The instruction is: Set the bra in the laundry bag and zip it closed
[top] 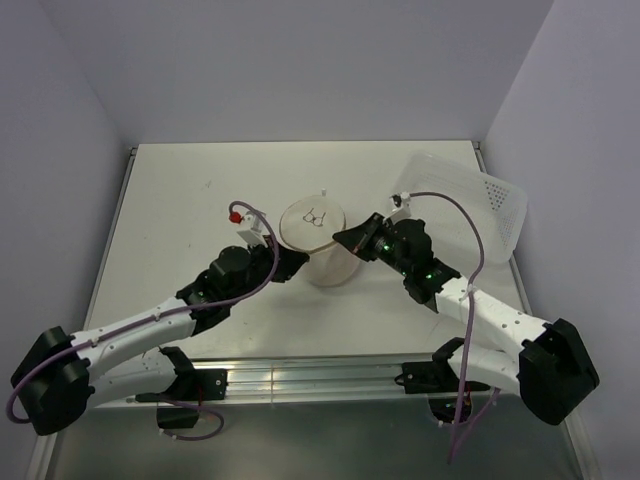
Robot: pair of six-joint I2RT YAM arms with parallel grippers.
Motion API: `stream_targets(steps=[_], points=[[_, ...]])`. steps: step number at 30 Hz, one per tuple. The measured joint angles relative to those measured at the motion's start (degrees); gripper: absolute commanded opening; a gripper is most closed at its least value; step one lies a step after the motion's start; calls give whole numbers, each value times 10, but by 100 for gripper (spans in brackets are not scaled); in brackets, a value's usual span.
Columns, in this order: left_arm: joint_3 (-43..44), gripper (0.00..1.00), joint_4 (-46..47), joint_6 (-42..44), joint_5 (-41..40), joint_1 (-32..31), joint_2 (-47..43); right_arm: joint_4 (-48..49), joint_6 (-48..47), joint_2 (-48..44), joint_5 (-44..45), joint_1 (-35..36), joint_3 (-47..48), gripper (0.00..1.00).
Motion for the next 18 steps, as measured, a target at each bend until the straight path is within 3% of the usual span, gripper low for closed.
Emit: stream_targets(steps=[7, 11, 14, 15, 18], points=[[-31, 0, -80, 26, -70, 12, -84, -11, -43, 30, -121, -114, 16, 0], [-38, 0, -122, 31, -92, 38, -136, -50, -90, 123, -202, -134, 107, 0], [-38, 0, -130, 38, -99, 43, -171, -62, -104, 193, -245, -134, 170, 40], [-38, 0, -131, 41, -100, 42, -177, -64, -108, 202, -243, -133, 178, 61], [-38, 0, -132, 42, -102, 40, -176, -77, -122, 202, -210, -137, 185, 79]])
